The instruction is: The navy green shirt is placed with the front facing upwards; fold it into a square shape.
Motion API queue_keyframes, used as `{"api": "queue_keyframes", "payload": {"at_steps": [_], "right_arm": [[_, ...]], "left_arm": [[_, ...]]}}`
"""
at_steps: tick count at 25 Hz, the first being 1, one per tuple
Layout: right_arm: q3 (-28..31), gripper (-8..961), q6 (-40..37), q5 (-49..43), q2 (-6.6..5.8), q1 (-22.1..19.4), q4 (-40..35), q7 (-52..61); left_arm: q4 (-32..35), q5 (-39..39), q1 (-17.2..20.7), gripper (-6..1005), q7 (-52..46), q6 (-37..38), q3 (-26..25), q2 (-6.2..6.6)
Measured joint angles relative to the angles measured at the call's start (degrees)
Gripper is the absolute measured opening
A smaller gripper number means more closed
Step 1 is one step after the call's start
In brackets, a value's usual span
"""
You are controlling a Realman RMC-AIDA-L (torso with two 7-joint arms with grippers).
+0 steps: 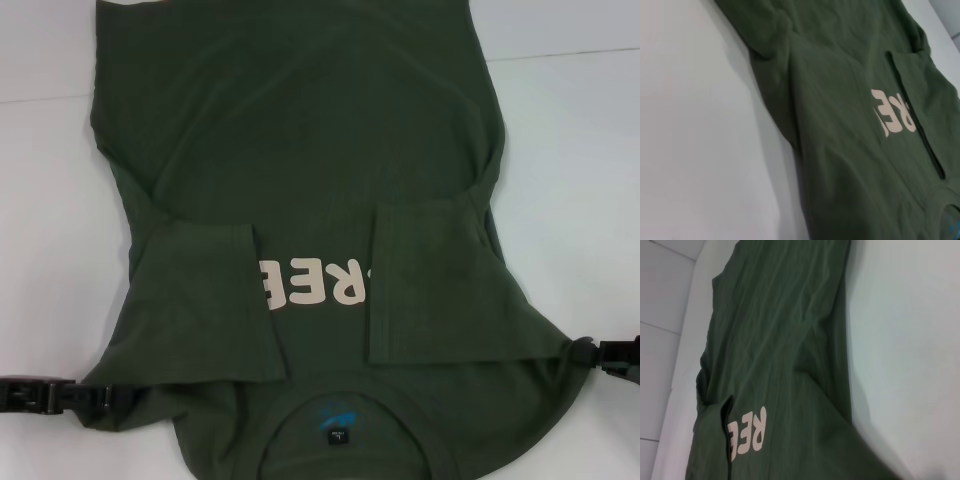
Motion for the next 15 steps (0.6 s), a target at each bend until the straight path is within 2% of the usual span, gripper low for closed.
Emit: {"api": "queue_keyframes", "payload": {"at_steps": [6, 15], "right_arm": [[0.0, 42, -0.05, -0.42, 0.12, 0.2, 0.0, -0.11], [0.0, 42, -0.05, -0.54, 0.26, 0.5, 0.0, -0.14]], "left_arm": [[0.04, 0.05, -0.03, 719, -0.1, -0.45, 0.11, 0.02], [0.07, 0.12, -0.14, 371, 0.25, -0.11, 0.19, -0.02]]}}
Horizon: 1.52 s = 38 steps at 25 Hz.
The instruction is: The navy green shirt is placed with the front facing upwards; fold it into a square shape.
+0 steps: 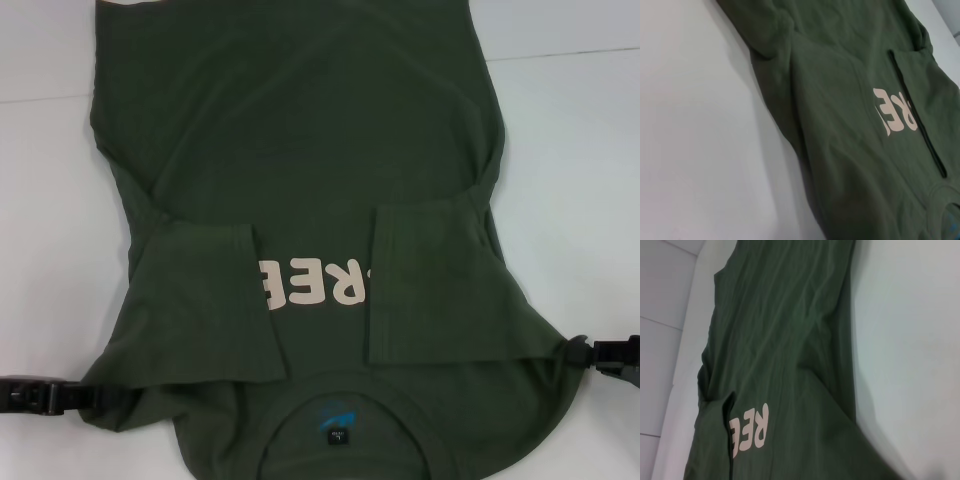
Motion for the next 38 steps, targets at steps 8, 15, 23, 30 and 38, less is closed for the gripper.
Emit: {"api": "queue_keyframes", "payload": {"at_steps": [8, 15, 23, 30, 38], "right_arm": [[0.0, 42, -0.05, 0.0, 0.0, 0.2, 0.0, 0.0], [-0.03, 42, 0.04, -0.49, 0.0, 0.5, 0.04, 0.03], [0.42, 43, -0.09, -2.2, 0.18, -0.12, 0.1, -0.23], [1.68, 43, 0.14, -2.2, 0.18, -1.63, -0.03, -0.48], [3.49, 43, 0.58, -2.29, -0.3, -2.35, -0.39, -0.61]], "left_arm": [[0.01, -0.02, 0.0, 36, 0.16, 0.05, 0.01, 0.04], [0.01, -0.02, 0.25, 5, 0.38, 0.14, 0.0, 0.24], [-0.43, -0.41, 2.39, 2, 1.03, 1.9, -0.49, 0.8], [-0.71, -0.66, 3.61, 1, 1.09, 2.6, -0.83, 1.14], [-1.8, -0.66, 5.05, 1, 1.08, 3.49, -1.45, 2.2]]}}
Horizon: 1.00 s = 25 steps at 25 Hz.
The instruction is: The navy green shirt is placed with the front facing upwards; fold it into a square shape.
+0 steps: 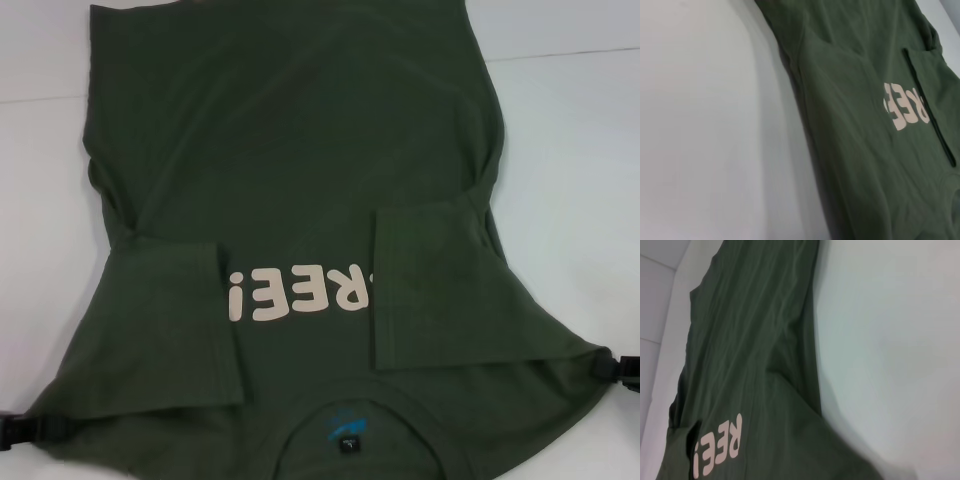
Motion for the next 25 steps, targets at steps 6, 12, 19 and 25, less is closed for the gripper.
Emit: {"api": "queue_keyframes", "payload": {"at_steps": [6, 12, 19, 25], "right_arm": [[0.03, 43, 0.1, 0.01, -0.15, -0.02, -0.04, 0.16], [0.06, 43, 0.08, 0.01, -0.31, -0.12, -0.06, 0.38], [-0.17, 43, 0.03, 0.0, -0.32, 0.43, 0.09, 0.47], [-0.23, 42, -0.03, 0.0, -0.36, 0.74, 0.08, 0.51]], "left_arm": [[-0.41, 0.34, 0.87, 2, -0.1, 0.46, -0.83, 0.7], [-0.39, 0.48, 0.97, 2, -0.08, 0.38, -0.88, 1.07], [-0.38, 0.59, 0.51, 1, -0.08, 0.43, -0.53, 1.03], [-0.48, 0.59, 0.5, 1, -0.09, 0.42, -0.27, 0.99]]}}
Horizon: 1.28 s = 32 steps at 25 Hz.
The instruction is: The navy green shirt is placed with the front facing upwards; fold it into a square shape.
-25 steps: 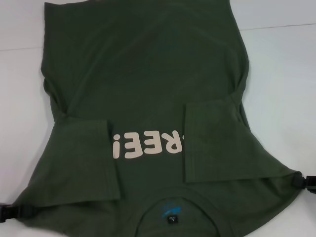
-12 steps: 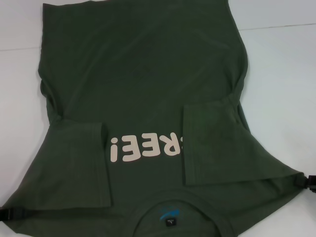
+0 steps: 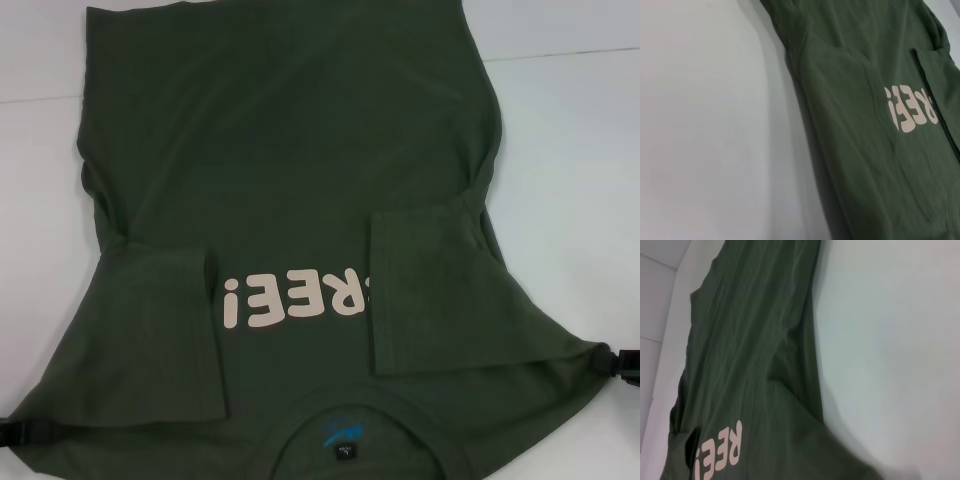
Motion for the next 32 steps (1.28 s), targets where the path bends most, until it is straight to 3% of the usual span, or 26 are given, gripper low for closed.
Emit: {"api": "queue_keyframes", "payload": {"at_steps": [18, 32], "right_arm": [[-0.2, 42, -2.34, -0.92, -0.5, 1.28, -0.14, 0.08], [-0.47, 42, -4.56, -1.64, -0.91, 1.22, -0.14, -0.36]], "left_arm": [[0.01, -0.04, 0.17, 1, 0.19, 0.62, -0.12, 0.47], [0.06, -0.42, 0.26, 2, -0.03, 1.76, -0.46, 0.05]]}}
